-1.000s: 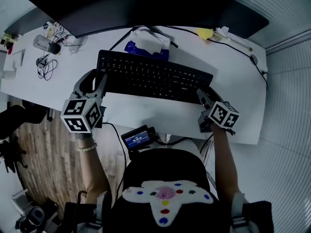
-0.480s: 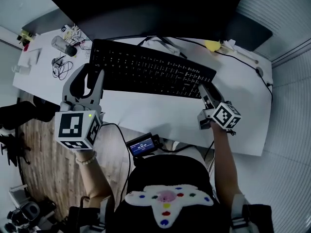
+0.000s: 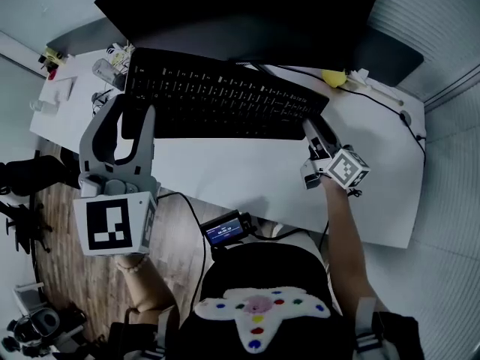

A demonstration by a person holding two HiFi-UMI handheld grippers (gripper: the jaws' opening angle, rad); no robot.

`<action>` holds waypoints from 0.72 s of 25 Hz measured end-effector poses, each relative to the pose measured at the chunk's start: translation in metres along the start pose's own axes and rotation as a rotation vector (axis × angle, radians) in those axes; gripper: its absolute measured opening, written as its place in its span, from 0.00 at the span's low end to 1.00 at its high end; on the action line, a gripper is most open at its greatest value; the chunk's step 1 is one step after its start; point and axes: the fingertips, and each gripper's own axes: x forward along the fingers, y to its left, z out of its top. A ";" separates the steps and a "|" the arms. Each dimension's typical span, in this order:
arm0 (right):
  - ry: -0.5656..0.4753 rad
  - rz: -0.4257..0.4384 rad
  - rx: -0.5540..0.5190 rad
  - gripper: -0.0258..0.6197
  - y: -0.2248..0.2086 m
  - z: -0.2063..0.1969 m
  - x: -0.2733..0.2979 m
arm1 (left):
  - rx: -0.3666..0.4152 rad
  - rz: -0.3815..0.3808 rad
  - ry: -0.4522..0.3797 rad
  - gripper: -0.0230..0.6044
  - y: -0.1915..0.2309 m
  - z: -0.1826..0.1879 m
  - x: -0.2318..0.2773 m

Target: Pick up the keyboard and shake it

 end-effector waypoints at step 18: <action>-0.030 0.133 0.025 0.47 0.001 0.002 0.035 | 0.077 0.078 0.000 0.32 -0.010 0.018 -0.016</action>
